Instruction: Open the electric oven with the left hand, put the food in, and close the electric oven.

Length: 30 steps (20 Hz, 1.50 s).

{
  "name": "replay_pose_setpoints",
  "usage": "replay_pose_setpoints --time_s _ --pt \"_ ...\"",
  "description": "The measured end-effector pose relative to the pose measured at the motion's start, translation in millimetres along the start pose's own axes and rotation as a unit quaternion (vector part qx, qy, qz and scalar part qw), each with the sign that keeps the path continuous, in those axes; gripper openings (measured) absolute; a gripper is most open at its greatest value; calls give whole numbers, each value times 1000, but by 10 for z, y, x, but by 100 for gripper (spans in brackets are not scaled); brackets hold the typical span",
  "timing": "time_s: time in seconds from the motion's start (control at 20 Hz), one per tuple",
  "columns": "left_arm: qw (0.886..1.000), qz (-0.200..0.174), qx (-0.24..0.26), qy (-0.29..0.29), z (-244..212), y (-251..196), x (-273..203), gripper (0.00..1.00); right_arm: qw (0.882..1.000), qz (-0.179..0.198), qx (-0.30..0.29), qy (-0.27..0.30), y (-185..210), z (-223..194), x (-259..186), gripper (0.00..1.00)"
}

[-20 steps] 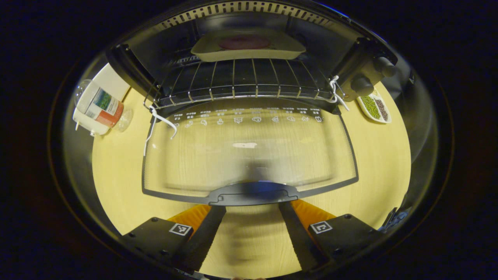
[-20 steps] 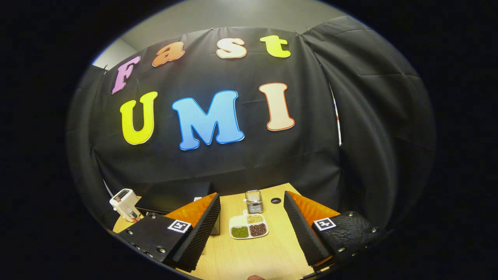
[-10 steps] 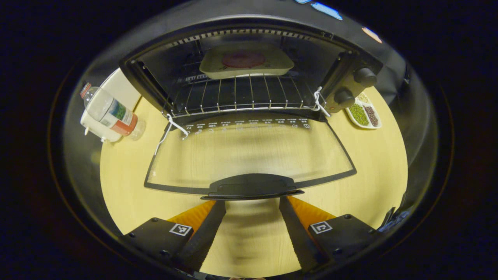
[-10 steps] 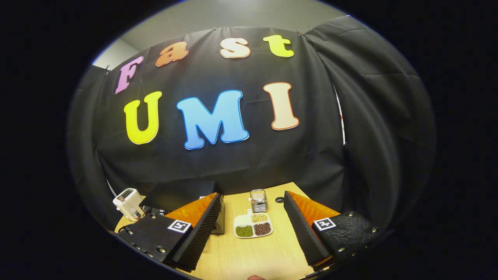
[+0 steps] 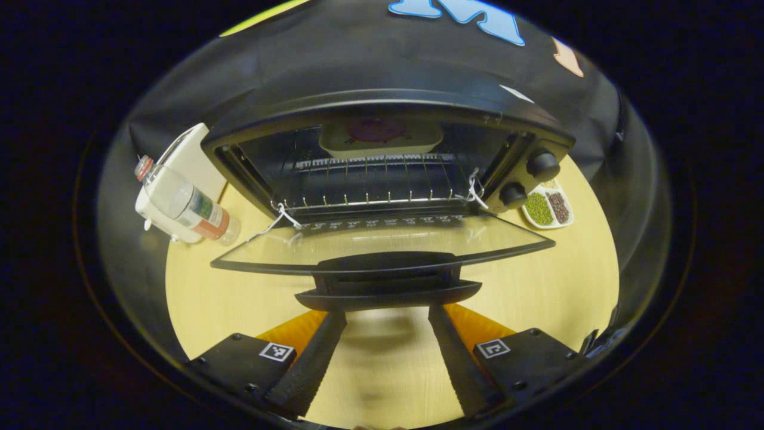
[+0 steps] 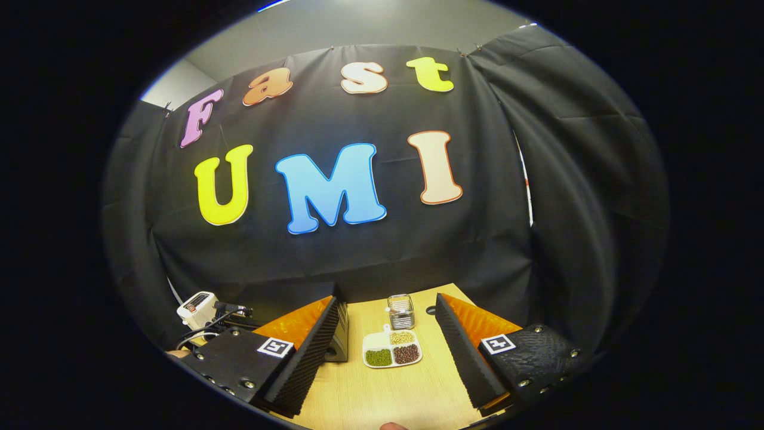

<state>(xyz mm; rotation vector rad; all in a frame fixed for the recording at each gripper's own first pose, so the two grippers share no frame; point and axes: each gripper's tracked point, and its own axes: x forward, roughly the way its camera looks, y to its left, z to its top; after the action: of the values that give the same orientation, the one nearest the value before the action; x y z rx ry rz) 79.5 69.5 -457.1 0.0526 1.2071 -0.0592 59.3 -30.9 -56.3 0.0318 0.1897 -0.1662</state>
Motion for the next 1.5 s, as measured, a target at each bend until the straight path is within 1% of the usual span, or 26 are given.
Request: replay_pose_setpoints --time_s 0.2,0.6,0.7,0.8,0.85,0.9,0.95,1.05,1.1,1.2,1.3,1.35,1.4,1.45,1.5 --pt "1000 2 2 -12 75 13 -36 95 1000 -4 1 -3 -24 27 -11 99" --pt "997 14 -5 -77 475 98 -231 95 1000 8 -7 -2 93 46 -20 99" --pt "994 20 -6 -106 567 110 -400 99 1000 13 -10 -3 114 35 -44 99" --pt "988 16 -11 -155 723 66 -674 92 1000 20 -12 -5 157 50 -59 99" --pt "982 11 -16 -187 822 26 -869 95 1000 24 -14 -7 180 58 -64 99" --pt "974 5 -23 -226 941 -10 -1118 92 999 29 -17 -9 205 73 -79 99" --pt "962 2 -27 -272 1077 -60 -1397 95 999 34 -20 -13 228 100 -91 99" --pt "931 2 -25 -363 1304 -88 -2028 95 999 43 -24 -22 300 163 -124 99" --pt "917 9 -26 -399 1315 -80 -2319 95 998 50 -26 -27 354 213 -152 99" --pt "888 17 -35 -458 1320 -57 -2945 99 997 62 -32 -42 456 335 -203 99" --pt "860 19 -47 -508 1259 -71 -3511 96 995 72 -35 -63 562 490 -259 99" --pt "843 13 -47 -535 1233 -98 -3774 94 994 78 -32 -76 618 574 -307 99" --pt "830 -1 -43 -556 1207 -146 -3966 96 992 86 -31 -88 686 646 -349 98" --pt "822 -6 -41 -567 1150 -130 -4040 98 991 90 -33 -93 751 688 -376 98" --pt "821 4 -43 -569 1076 -66 -4072 98 990 93 -35 -95 793 683 -400 98"
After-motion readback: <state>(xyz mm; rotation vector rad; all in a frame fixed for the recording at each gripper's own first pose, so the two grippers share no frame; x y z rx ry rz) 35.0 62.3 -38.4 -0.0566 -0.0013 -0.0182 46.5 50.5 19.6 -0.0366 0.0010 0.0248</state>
